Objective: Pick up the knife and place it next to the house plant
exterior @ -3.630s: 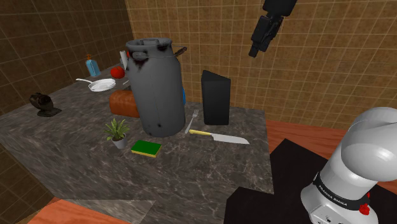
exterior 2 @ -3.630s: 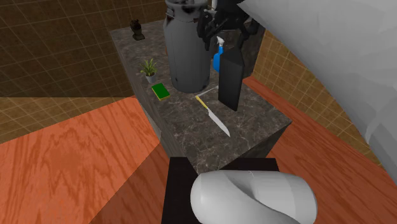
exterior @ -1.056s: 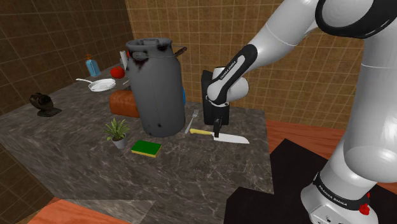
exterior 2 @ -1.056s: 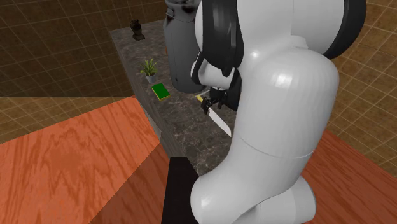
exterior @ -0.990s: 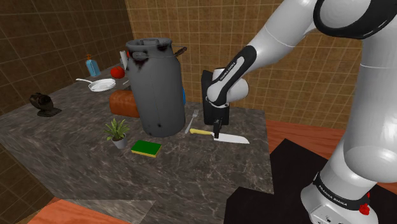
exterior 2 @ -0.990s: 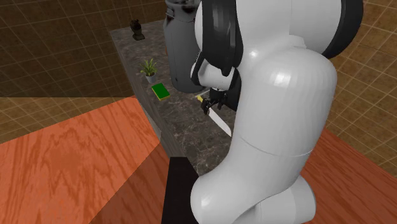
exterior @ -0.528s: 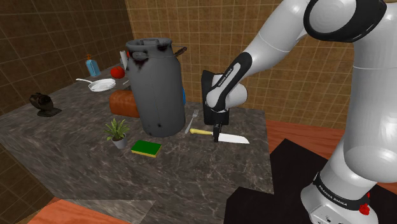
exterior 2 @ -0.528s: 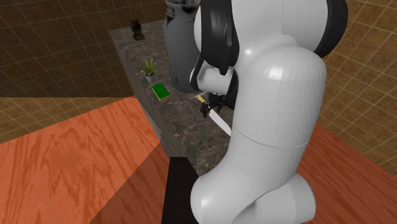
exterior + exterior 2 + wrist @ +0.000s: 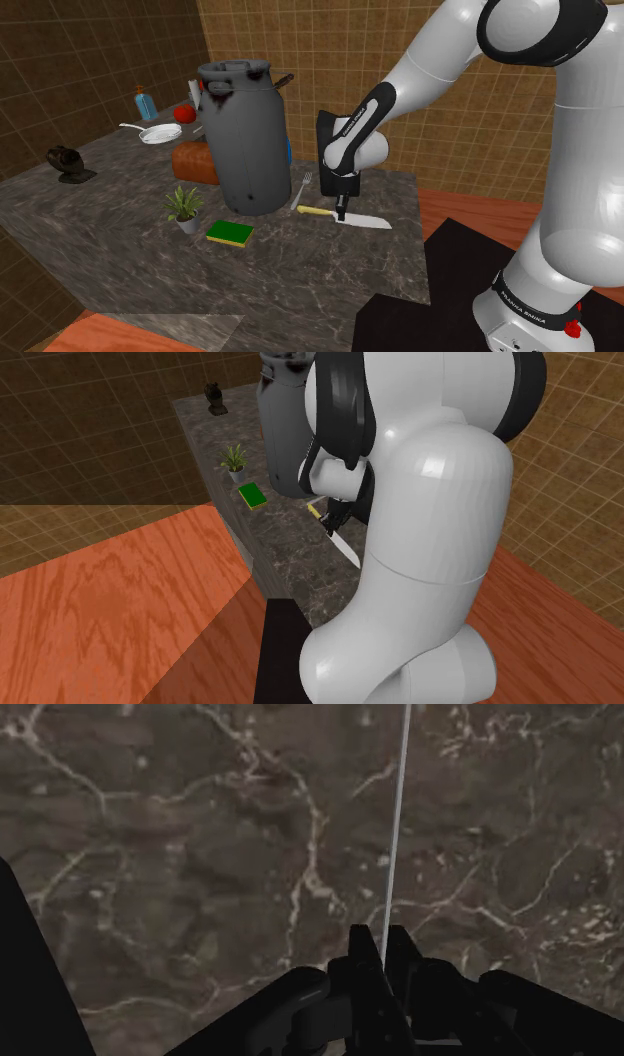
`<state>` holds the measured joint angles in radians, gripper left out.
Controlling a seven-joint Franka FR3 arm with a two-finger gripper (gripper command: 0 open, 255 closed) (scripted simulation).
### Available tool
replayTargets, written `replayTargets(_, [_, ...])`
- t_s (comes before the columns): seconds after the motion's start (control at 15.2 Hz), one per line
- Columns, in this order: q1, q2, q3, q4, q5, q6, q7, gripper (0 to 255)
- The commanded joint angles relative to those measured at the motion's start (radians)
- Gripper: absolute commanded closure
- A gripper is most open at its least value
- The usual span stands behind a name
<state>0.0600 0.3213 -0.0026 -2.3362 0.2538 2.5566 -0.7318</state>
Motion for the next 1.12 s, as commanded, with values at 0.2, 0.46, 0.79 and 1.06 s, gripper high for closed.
replayTargets(0.2, [0.000, 0.000, 0.000, 0.000, 0.000, 0.000, 0.000, 255])
replayTargets(0.46, [0.002, -0.025, -0.004, -0.003, -0.007, -0.023, 0.008, 255])
replayTargets(0.79, [0.005, -0.088, -0.011, -0.005, -0.025, -0.082, 0.026, 255])
replayTargets(1.06, [0.007, -0.135, -0.015, -0.002, -0.038, -0.131, 0.041, 255])
